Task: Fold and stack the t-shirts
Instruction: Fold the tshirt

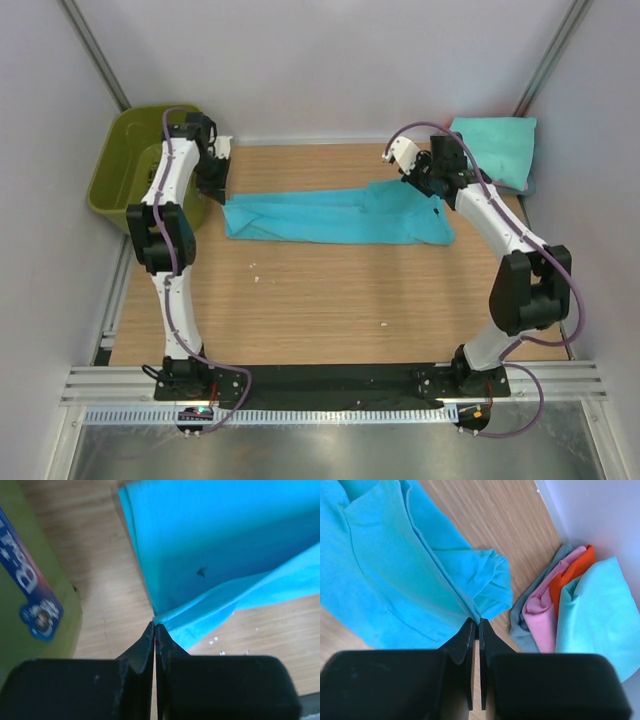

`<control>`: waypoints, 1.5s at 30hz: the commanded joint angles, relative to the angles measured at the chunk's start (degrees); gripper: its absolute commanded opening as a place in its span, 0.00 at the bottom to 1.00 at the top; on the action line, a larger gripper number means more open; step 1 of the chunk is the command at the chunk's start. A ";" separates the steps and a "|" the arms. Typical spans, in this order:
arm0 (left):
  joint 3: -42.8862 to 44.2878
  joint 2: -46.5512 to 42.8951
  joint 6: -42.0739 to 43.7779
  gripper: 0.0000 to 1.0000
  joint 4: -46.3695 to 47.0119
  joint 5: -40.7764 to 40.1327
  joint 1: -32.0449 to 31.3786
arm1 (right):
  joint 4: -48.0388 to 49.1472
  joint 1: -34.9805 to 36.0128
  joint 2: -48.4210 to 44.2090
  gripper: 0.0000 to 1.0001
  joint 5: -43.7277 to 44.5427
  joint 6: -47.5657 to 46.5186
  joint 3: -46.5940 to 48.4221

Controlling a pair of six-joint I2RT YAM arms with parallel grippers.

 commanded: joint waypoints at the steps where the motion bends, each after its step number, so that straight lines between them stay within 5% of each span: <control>1: 9.52 4.01 2.34 0.00 -3.32 -0.94 0.36 | 4.21 -0.57 5.59 0.01 0.61 -0.58 6.02; 3: 12.44 7.09 2.35 0.01 -3.24 -2.87 0.18 | 4.92 -0.92 8.24 0.01 1.57 -0.58 8.83; 5: 14.03 8.58 1.47 0.16 -1.58 -4.54 -0.17 | 5.10 -1.19 11.93 0.01 2.19 -0.67 10.60; 7: 14.47 9.38 0.68 0.46 -0.52 -8.48 -0.61 | 7.90 -1.28 13.69 0.03 4.81 -0.50 11.31; 8: 14.65 9.47 0.24 0.71 -0.08 -9.20 -1.30 | 9.04 -1.19 15.53 0.17 5.70 -0.50 11.57; 9: 14.65 8.95 0.06 0.73 0.01 -11.47 -1.66 | 9.83 -1.19 16.16 0.27 6.66 0.29 12.45; 12: 12.02 4.48 -0.20 0.76 1.24 -10.97 -2.80 | 13.17 -1.28 16.17 0.52 12.29 4.67 13.51; 19: 4.81 -0.64 1.11 0.74 0.02 -4.91 -6.67 | 12.93 -0.31 10.72 0.73 14.33 14.85 11.31; 25: 3.83 2.52 2.69 0.73 -0.95 -2.80 -11.06 | -3.16 -1.27 13.00 0.75 9.40 30.08 12.37; 35: 5.94 9.38 2.61 0.74 -0.34 -4.99 -12.30 | -3.34 -2.51 15.10 0.75 5.62 35.09 7.71; 45: 4.90 13.51 1.91 0.75 -0.07 -8.15 -12.74 | -5.10 -2.51 28.00 0.75 2.54 38.52 16.49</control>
